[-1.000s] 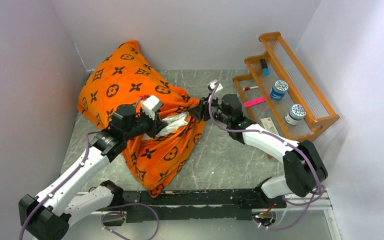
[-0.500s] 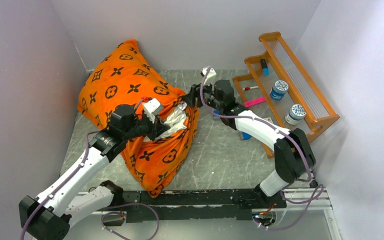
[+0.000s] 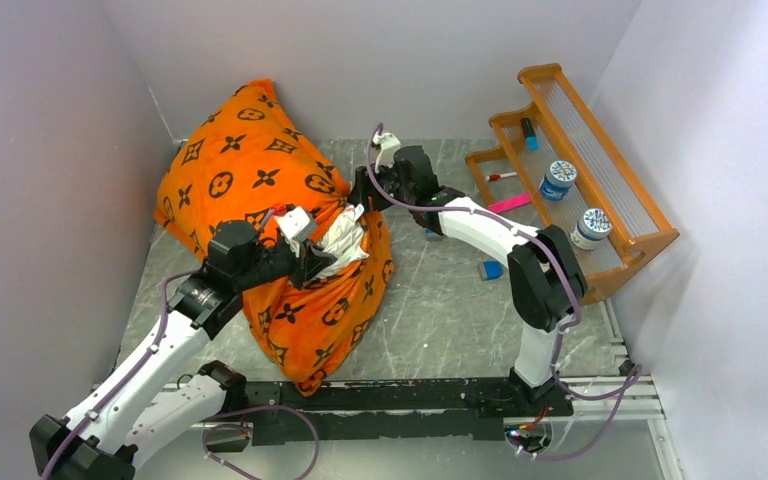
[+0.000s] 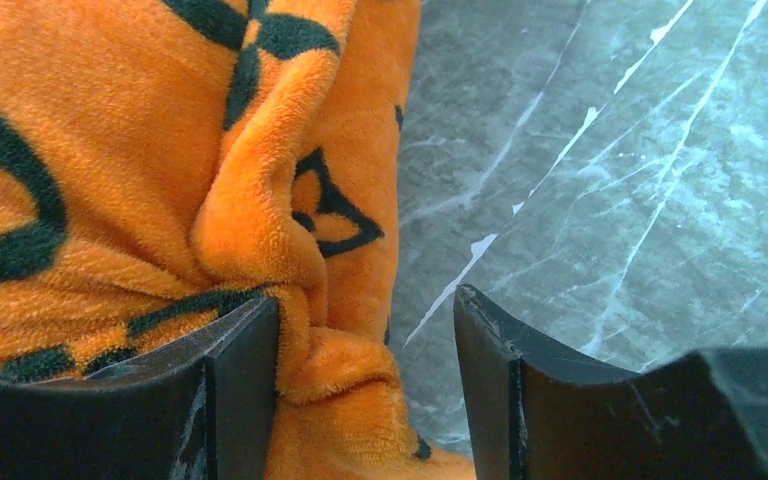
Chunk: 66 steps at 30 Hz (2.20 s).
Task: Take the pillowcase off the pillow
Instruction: Remove the pillow from the pillowcase.
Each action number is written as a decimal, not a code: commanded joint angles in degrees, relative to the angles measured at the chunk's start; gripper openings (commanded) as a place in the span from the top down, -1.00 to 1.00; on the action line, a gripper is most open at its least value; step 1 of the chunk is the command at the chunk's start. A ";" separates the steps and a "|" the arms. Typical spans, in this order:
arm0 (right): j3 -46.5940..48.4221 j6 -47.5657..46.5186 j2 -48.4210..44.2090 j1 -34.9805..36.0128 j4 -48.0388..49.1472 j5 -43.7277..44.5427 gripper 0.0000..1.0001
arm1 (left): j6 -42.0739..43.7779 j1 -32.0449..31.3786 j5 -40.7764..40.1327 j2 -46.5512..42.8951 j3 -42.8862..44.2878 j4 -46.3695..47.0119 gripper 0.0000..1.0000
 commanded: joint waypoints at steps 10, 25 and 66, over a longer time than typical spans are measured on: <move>-7.22 -5.11 -6.45 -1.41 1.26 3.14 -0.46 | -4.27 -0.86 5.04 -2.35 1.90 2.99 0.90; -20.93 -13.17 -34.01 -1.32 -7.98 10.18 -0.73 | -8.40 -0.83 -15.97 19.16 22.40 -1.33 0.90; -14.82 -54.67 -26.61 18.10 -11.05 -11.65 -0.59 | -7.00 -0.85 -12.28 24.42 22.54 -0.60 0.90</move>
